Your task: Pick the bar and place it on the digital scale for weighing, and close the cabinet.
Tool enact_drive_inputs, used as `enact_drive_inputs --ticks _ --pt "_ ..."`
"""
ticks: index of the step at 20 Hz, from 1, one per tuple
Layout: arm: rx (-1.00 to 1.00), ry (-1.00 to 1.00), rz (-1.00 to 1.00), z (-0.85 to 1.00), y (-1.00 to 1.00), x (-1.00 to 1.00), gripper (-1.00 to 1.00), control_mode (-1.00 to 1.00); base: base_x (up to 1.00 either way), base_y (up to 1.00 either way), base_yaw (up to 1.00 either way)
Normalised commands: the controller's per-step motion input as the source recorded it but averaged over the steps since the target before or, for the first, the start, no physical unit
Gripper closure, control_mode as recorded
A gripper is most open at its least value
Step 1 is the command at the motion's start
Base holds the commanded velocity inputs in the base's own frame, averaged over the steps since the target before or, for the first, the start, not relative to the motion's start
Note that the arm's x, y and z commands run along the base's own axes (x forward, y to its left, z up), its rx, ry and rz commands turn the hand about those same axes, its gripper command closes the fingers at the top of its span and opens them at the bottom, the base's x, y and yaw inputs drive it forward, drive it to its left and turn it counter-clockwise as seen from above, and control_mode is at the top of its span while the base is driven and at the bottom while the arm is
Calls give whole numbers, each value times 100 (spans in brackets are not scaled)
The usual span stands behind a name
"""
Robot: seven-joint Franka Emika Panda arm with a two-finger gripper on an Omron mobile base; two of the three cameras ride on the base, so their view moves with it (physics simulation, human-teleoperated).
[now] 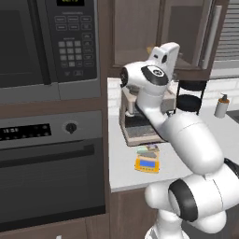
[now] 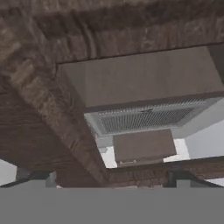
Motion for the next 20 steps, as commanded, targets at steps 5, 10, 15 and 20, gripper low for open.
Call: enact_drive_inputs --ticks 5,10,15,20 --pt "24 -7 21 6 -60 61 -100 -100 0 0 0" --pt "17 -3 24 1 -44 70 -100 -100 0 0 0" --pt "8 -6 25 -1 -12 88 -100 -100 0 0 0" --pt "3 -9 22 0 0 84 -100 -100 0 0 0"
